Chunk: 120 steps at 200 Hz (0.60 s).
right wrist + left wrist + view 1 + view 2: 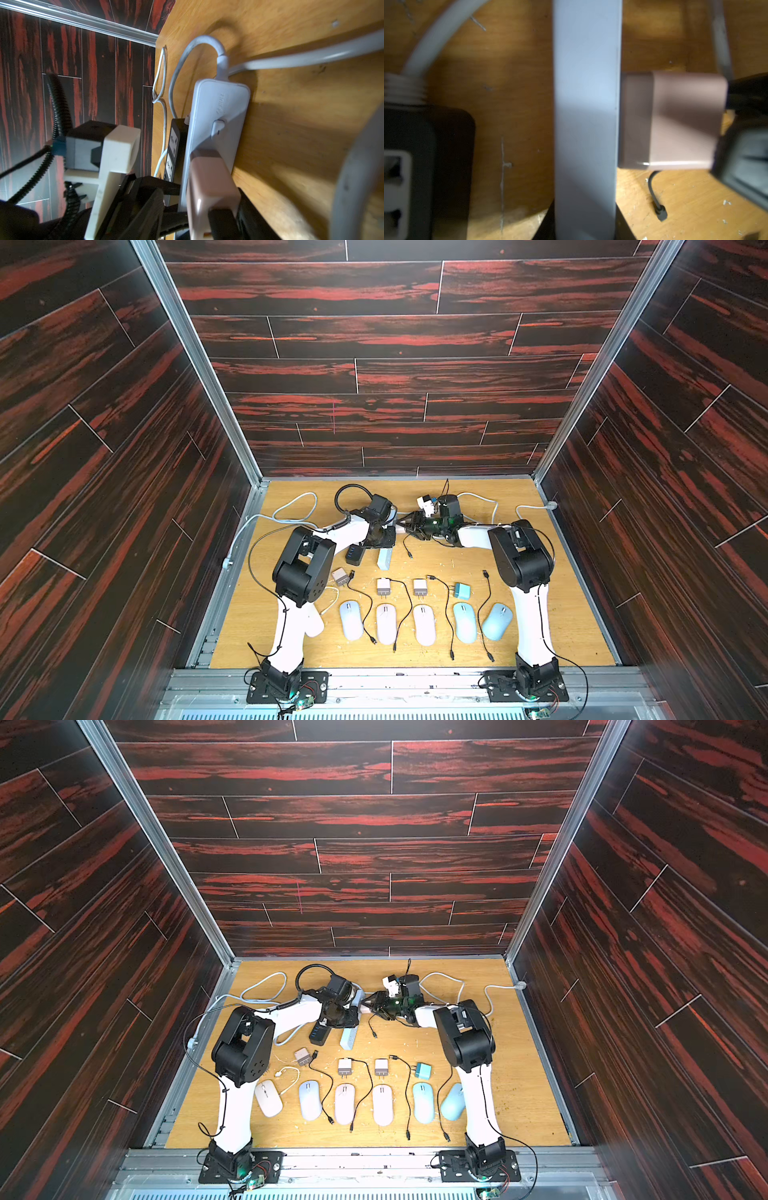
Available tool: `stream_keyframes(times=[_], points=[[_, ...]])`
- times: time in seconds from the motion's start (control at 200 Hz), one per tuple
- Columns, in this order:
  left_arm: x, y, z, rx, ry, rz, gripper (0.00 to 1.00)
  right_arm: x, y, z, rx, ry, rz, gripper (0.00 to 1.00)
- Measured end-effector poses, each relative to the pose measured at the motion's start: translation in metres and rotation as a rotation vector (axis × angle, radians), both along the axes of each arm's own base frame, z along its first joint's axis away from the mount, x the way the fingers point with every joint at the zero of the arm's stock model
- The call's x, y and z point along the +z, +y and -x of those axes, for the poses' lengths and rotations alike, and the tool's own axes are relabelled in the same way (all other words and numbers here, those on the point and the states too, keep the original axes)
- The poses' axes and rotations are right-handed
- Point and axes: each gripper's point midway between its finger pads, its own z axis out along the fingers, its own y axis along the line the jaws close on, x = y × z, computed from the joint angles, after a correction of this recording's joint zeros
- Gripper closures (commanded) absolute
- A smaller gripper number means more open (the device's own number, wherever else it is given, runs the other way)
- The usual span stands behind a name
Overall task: Unplug the wireless mouse
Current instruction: Remove the plug from the socket.
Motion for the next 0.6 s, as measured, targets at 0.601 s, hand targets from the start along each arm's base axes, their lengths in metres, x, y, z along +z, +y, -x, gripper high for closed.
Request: stream_keyframes(times=[0.601], points=[[-0.0001,0.0011,-0.0018,0.021,0.013,0.037,1.00,-0.0064,-0.0016,-0.0003,-0.017,0.023,-0.008,0.81]])
